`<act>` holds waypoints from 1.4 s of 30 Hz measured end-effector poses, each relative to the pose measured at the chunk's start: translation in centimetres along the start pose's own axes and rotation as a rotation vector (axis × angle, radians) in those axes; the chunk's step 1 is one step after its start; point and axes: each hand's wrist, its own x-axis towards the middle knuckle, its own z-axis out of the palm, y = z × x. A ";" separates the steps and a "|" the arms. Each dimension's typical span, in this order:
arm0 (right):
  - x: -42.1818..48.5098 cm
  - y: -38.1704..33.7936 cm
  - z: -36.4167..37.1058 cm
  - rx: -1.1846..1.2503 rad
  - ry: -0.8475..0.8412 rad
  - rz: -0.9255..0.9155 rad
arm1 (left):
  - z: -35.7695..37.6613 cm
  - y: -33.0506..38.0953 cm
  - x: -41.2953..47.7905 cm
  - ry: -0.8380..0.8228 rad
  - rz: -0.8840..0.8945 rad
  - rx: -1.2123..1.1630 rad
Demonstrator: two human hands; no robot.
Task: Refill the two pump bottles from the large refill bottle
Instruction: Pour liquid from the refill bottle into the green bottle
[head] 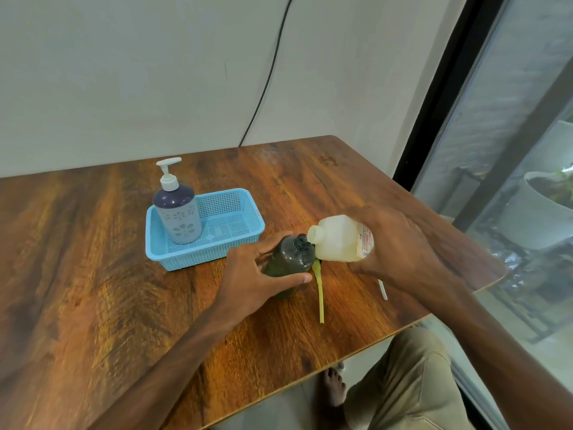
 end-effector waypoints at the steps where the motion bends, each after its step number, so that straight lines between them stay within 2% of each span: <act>1: 0.0 -0.1 -0.1 -0.001 0.001 -0.002 | 0.0 0.0 0.0 0.000 -0.002 0.002; 34: 0.1 -1.3 -0.6 0.012 0.040 0.008 | 0.1 -0.1 -0.3 0.007 0.038 -0.012; 42: 0.3 -1.4 -1.0 0.004 0.006 -0.003 | 0.1 0.0 -0.3 0.001 0.034 -0.033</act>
